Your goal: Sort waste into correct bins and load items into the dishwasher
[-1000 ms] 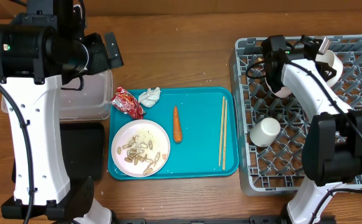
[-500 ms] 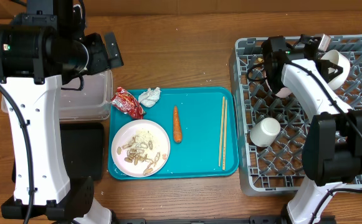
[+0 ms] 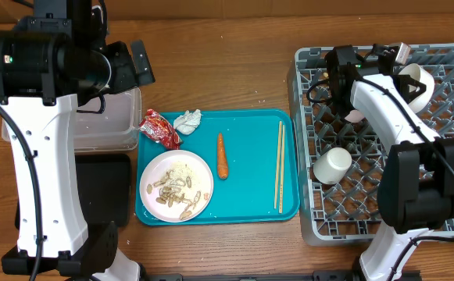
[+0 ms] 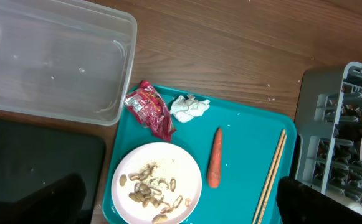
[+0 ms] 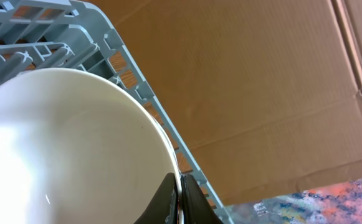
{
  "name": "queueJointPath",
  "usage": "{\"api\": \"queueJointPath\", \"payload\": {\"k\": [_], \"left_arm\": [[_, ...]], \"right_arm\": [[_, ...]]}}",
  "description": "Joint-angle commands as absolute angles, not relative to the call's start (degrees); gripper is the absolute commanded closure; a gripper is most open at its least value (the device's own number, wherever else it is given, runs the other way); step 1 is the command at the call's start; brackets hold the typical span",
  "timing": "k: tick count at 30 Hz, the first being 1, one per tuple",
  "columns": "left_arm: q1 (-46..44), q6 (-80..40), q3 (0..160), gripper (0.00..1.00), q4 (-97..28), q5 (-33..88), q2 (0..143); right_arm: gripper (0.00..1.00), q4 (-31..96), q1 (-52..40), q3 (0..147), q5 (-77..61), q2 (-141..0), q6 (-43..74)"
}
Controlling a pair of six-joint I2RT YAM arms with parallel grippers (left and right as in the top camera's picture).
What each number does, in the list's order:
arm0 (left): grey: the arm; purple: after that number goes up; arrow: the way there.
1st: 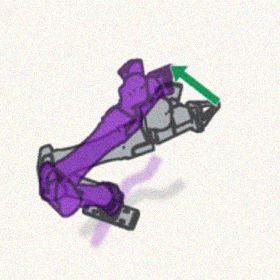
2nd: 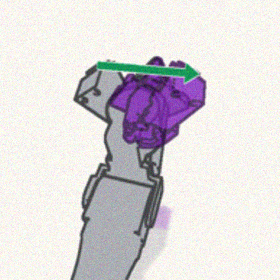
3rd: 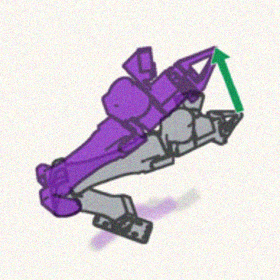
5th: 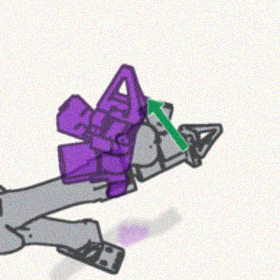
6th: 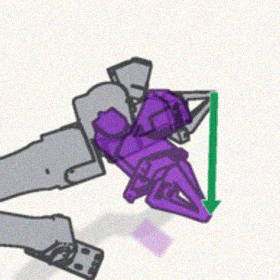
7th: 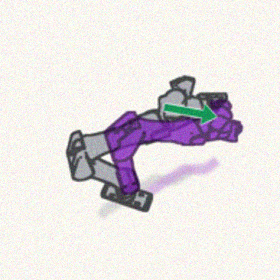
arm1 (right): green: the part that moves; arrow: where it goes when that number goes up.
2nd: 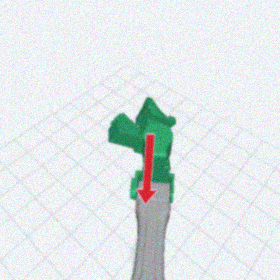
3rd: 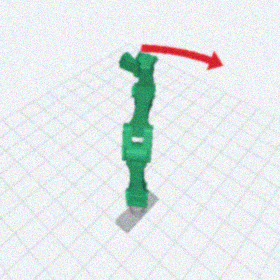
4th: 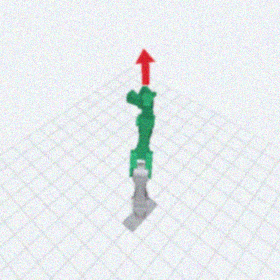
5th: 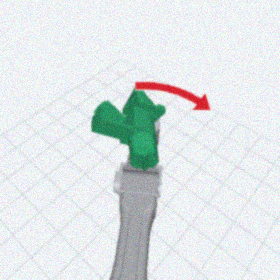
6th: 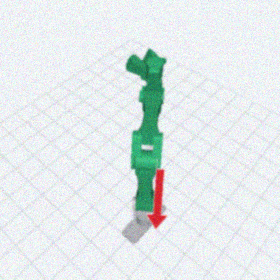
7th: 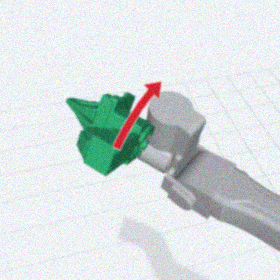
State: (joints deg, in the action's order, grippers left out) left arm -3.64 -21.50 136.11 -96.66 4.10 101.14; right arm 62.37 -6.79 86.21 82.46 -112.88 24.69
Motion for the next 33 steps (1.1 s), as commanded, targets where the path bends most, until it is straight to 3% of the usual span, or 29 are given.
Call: {"api": "queueJointPath", "payload": {"k": [1,33], "left_arm": [[-3.4,-21.9,136.7,0.0,-96.7,4.3,100.9],[-3.4,-21.9,136.7,0.0,-96.7,4.3,100.9]], "right_arm": [[0.96,63.6,-6.2,86.2,86.8,-112.6,22.5],[0.96,59.7,-13.8,83.6,79.2,-112.7,18.7]]}}
